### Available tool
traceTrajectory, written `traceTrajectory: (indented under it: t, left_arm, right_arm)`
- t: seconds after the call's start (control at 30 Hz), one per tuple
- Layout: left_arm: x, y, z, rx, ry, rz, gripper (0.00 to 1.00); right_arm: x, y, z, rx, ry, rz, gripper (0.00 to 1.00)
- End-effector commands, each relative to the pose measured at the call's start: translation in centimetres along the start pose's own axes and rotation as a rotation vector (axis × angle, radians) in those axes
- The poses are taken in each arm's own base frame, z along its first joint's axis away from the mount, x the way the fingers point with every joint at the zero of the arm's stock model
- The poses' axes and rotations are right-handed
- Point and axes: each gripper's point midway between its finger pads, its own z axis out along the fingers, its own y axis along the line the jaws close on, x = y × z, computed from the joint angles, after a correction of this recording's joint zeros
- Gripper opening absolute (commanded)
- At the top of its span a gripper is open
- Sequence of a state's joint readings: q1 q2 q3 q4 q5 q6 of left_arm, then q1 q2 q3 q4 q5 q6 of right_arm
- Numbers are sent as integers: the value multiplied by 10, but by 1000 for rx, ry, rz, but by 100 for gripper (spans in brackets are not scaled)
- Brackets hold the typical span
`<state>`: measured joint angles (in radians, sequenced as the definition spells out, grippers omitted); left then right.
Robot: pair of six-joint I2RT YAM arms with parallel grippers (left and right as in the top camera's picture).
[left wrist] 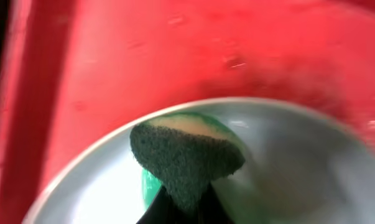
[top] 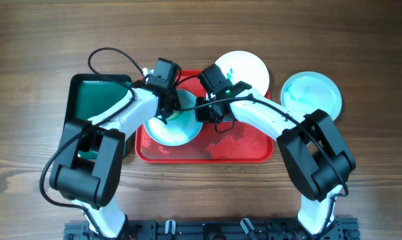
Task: Clean dirty plates on tray and stack at the side
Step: 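Scrub the plate face with the left-held green sponge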
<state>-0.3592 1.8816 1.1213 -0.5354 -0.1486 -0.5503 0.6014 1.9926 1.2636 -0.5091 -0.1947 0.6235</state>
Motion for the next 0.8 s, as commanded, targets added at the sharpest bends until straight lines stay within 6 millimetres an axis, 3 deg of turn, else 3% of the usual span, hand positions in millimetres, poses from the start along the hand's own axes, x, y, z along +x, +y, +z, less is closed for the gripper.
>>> traceTrajectory:
  t: [0.0,0.13,0.23,0.33,0.53,0.67,0.77]
  left_arm:
    - [38,37,14,-140,132,13,4]
    - [76,4,6,99,330,198,4]
    - [82,-5,3,167,363,238,4]
    - [80,-8,3,179,350,243,4]
    - [82,-52,-9,450,350,345,4]
    - [71,-74,-10,497,261,389,4]
    - [60,-72,-3,431,201,374,4]
  right_arm:
    - [3,-7,5,25,11,6,4]
    - [10,4,5,-36,53,-27,4]
    - [21,11,4,-125,118,-44,4]
    - [25,11,4,-213,158,-33,4]
    - [22,4,3,-297,163,-7,4]
    - [22,4,3,-297,161,-8,4]
    - [21,3,3,-294,160,-7,4]
